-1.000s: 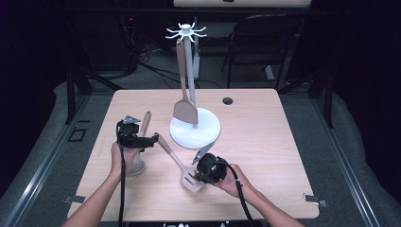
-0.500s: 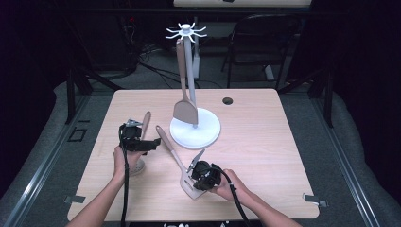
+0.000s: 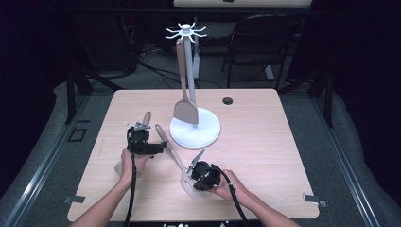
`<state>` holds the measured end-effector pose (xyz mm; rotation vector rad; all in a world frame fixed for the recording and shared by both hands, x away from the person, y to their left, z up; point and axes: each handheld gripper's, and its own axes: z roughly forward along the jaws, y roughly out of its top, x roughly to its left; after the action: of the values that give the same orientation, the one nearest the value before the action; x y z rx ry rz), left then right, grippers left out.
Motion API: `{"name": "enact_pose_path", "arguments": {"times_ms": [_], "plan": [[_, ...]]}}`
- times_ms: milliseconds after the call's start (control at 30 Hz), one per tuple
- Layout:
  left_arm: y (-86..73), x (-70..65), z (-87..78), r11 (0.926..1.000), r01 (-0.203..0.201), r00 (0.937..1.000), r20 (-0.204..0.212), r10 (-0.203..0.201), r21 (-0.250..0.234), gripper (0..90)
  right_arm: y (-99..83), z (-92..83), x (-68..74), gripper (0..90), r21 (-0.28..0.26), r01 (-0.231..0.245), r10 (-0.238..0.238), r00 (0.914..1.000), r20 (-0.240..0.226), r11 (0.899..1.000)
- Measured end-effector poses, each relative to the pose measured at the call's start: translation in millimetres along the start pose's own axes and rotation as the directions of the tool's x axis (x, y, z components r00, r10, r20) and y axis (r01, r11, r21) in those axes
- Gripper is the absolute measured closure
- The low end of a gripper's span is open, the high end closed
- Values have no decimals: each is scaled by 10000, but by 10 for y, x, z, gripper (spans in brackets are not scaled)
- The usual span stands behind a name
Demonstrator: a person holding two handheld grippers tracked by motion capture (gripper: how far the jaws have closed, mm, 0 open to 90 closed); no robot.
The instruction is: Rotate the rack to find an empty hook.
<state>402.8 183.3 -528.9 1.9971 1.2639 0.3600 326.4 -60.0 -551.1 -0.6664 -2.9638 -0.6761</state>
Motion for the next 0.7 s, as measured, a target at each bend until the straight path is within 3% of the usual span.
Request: {"name": "enact_pose_path", "arguments": {"times_ms": [67, 300, 500, 700], "plan": [[-8, -39, 58, 9998, -118, 9999, 36, 118, 146, 133, -3, -4, -3, 900, 46, 78, -79, 10000, 47, 10000], [-14, -74, 169, 9991, 81, 9999, 94, -85, 405, 142, -3, -3, 5, 900, 22, 156, -156, 9999, 47, 9999], [-18, -67, 214, 9983, 402, 9990, 192, -410, 413, 152, 1, 0, -8, 900, 33, 202, -202, 9998, 17, 9998], [0, -129, 262, 9982, 348, 9993, 147, -355, 489, 167, 3, 4, -10, 900, -9, 124, -124, 9999, -80, 9999]]}}
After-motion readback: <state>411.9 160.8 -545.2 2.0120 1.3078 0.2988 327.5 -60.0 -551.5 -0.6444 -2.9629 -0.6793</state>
